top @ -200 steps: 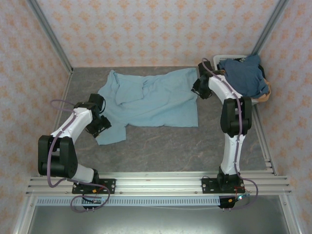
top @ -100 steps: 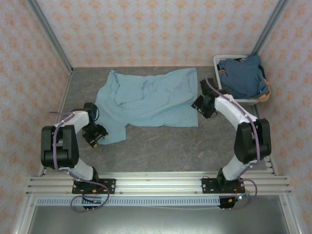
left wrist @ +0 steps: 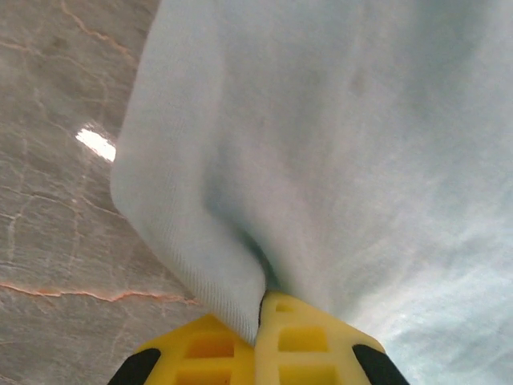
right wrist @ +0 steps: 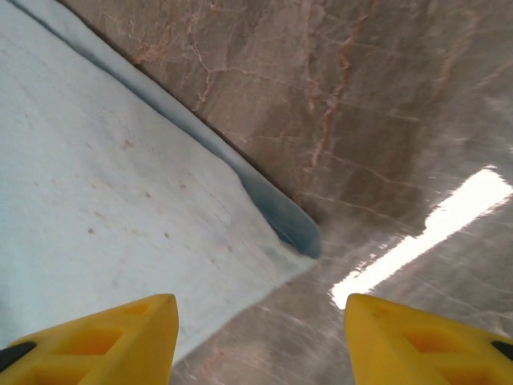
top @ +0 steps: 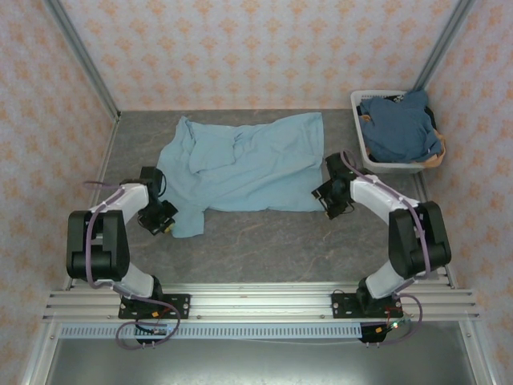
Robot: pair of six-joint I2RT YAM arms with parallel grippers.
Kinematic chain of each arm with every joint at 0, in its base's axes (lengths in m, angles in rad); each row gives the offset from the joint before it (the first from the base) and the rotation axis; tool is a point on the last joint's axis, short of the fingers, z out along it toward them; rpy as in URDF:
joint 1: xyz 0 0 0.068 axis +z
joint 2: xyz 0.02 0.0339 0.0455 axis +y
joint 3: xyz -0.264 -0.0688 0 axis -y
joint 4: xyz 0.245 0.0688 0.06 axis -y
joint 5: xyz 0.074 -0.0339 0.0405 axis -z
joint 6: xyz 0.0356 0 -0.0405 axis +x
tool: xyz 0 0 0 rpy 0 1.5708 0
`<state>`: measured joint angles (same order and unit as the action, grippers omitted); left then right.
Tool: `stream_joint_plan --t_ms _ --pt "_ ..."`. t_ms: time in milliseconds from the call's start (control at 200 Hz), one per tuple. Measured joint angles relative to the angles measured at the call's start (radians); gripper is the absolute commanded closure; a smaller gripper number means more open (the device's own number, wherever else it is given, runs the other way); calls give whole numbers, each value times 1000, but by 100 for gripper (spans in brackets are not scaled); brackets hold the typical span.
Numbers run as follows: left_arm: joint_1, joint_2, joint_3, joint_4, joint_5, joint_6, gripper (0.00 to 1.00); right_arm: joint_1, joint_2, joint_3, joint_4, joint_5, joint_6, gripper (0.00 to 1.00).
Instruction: Fold and stack the t-shirts
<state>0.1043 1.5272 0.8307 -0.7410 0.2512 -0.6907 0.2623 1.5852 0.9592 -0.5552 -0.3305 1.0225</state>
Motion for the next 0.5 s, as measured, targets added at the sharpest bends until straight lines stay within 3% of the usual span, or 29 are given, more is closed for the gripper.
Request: stream_joint_plan --t_ms 265,500 --pt "-5 -14 -9 7 5 -1 100 10 96 3 48 -11 105 49" --pt "-20 -30 -4 6 11 -13 100 1 136 44 -24 4 123 95"
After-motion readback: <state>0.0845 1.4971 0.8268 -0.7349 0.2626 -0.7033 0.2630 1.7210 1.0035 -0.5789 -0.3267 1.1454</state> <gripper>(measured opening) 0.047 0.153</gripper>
